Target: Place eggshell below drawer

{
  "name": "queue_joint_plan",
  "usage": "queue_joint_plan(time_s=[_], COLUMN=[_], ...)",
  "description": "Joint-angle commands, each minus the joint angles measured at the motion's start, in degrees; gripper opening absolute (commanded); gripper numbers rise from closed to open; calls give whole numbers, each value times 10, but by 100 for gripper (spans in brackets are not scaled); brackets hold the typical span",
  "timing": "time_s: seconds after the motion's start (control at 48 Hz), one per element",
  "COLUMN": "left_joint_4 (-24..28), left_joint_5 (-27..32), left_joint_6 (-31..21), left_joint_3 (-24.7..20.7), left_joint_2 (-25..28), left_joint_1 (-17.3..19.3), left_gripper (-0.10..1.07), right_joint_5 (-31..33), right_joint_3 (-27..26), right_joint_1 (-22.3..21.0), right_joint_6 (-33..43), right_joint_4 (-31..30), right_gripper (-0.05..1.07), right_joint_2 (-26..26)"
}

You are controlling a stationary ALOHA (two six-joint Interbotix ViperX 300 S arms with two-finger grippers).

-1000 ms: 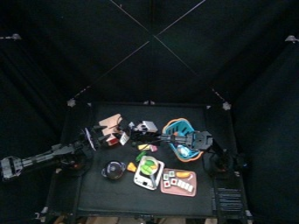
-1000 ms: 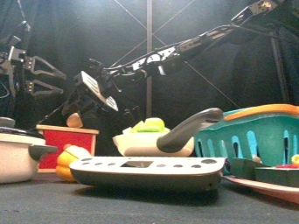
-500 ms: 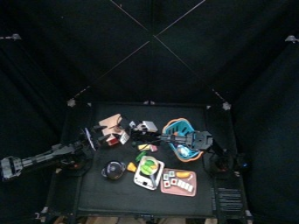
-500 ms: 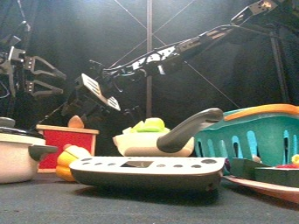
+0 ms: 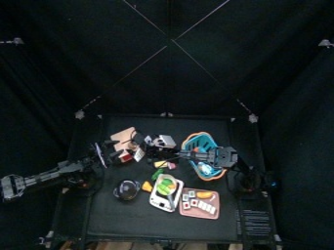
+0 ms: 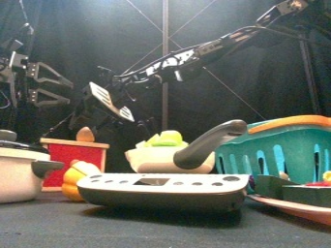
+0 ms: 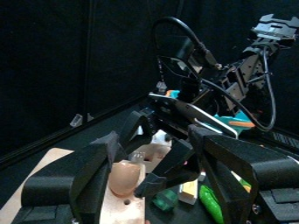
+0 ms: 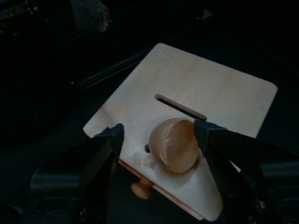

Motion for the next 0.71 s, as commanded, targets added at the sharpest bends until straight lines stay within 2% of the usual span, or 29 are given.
queue_joint_plan(time_s=[0.0, 0.688], left_joint_4=[0, 0], left_joint_5=[-3, -2], left_joint_6=[1, 1], left_joint_3=[-6, -5], left_joint_2=[2, 2], left_joint_1=[2, 2], left_gripper=[99, 99], right_joint_5=[-1, 28], right_joint_3=[-14, 4], right_joint_1=[4, 11], right_joint_6=[-2, -1], right_joint_4=[-4, -14], right_gripper=[96, 96], right_joint_2=[-48, -69])
